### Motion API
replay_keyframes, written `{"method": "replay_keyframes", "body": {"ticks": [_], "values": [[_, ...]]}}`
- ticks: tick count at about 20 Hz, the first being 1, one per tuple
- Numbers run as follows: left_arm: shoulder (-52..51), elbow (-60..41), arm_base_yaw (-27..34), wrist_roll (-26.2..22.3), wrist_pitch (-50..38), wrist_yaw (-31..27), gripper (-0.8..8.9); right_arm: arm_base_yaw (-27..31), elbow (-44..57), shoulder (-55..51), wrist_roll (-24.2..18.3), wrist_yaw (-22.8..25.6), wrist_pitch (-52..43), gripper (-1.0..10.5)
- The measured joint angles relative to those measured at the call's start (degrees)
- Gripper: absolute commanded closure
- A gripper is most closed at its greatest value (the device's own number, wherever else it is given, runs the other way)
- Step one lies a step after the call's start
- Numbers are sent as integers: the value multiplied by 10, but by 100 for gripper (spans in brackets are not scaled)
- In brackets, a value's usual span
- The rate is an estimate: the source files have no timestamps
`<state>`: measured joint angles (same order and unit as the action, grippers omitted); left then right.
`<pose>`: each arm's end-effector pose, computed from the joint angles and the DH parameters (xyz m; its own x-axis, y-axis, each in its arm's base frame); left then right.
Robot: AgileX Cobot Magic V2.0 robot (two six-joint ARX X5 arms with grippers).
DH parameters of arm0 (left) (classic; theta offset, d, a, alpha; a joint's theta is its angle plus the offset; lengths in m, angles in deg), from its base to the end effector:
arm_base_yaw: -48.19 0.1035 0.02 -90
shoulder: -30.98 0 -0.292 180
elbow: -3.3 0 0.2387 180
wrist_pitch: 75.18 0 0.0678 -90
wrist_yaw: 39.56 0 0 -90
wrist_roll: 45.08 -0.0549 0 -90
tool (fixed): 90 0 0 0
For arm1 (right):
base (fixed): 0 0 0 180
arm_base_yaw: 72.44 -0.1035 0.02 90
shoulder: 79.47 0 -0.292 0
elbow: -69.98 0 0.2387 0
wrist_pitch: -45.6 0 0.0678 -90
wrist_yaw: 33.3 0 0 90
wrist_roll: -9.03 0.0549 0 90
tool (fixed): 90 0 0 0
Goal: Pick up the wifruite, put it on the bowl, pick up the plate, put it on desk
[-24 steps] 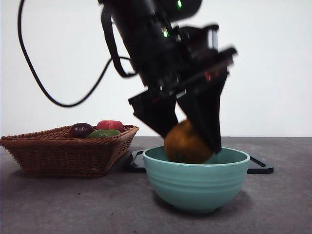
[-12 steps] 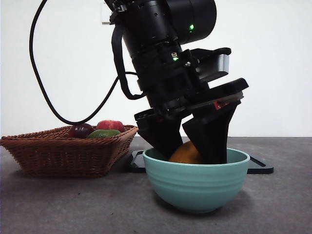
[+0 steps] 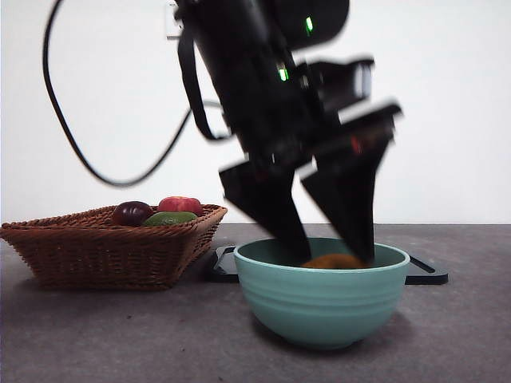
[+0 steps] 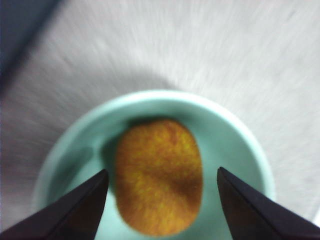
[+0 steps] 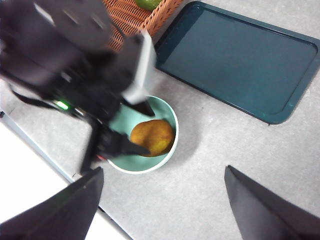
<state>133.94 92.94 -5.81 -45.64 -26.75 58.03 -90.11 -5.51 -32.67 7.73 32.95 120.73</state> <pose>0.2149 -0.3081 0.2254 0.1689 -0.4572 -0.8732 0.8437 0.5251 -0.1117 0.0989 0.0547 0.3454 0.4787 0.5752 -0.6633 -0.5578 0.7827 0.2761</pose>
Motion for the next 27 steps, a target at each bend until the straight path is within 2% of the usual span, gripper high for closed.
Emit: {"method": "replay_keyframes", "body": {"ticks": [5, 9, 14, 16, 19, 21, 24, 27], "values": [[-127, 0, 47, 14, -3, 0, 464, 0, 0, 0, 0, 0, 0, 559], [-223, 0, 116, 28, 10, -1, 467, 0, 0, 0, 0, 0, 0, 559], [-316, -3, 205, 30, 92, 21, 467, 0, 0, 0, 0, 0, 0, 559], [-353, -30, 231, 30, 97, 39, 467, 0, 0, 0, 0, 0, 0, 559], [-419, -100, 239, 28, 99, 49, 467, 0, 0, 0, 0, 0, 0, 559], [-465, -160, 239, 28, 101, 91, 467, 0, 0, 0, 0, 0, 0, 559], [-517, -229, 239, 28, 120, 184, 471, 0, 0, 0, 0, 0, 0, 560], [-540, -246, 238, 28, 147, 245, 471, 0, 0, 0, 0, 0, 0, 559]]}}
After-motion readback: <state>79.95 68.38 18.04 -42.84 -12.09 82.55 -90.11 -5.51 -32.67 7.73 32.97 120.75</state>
